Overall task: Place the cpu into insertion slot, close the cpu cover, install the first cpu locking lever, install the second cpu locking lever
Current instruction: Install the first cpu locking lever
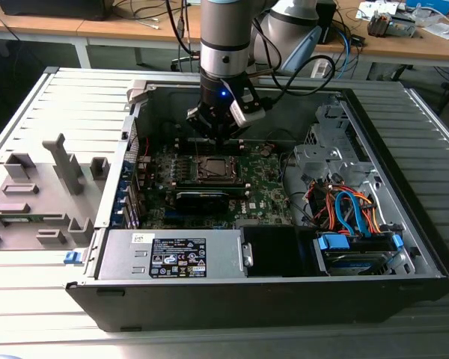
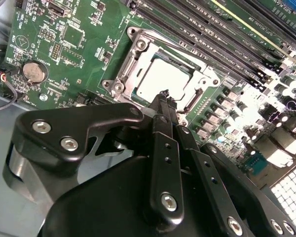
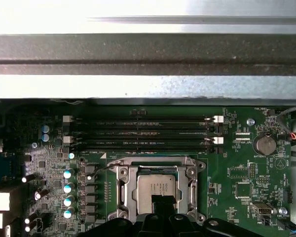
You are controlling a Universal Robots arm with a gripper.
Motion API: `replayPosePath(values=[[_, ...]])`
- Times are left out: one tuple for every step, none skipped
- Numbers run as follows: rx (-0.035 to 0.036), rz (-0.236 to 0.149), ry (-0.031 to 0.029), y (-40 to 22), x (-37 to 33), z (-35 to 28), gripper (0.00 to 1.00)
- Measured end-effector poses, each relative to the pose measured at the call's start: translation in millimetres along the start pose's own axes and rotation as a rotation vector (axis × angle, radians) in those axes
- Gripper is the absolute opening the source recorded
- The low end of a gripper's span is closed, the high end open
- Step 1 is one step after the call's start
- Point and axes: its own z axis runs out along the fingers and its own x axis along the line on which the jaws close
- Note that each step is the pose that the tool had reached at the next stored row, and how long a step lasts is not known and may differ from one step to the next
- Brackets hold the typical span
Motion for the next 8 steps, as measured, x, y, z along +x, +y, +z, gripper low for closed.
replayPosePath(values=[[0.0001,-0.001,-0.0001,0.0,0.0,0.0,0.11],[0.0000,-0.003,-0.0001,0.0,0.0,0.0,0.11],[-0.0001,-0.004,-0.0001,0.0,0.0,0.0,0.11],[-0.0001,-0.006,-0.0002,0.0,0.0,0.0,0.11],[-0.0002,-0.008,-0.0002,0.0,0.0,0.0,0.11],[-0.0002,-0.010,-0.0004,0.0,0.0,0.0,0.11],[-0.0002,-0.012,-0.0004,0.0,0.0,0.0,0.11],[-0.0003,-0.013,-0.0005,0.0,0.0,0.0,0.11]])
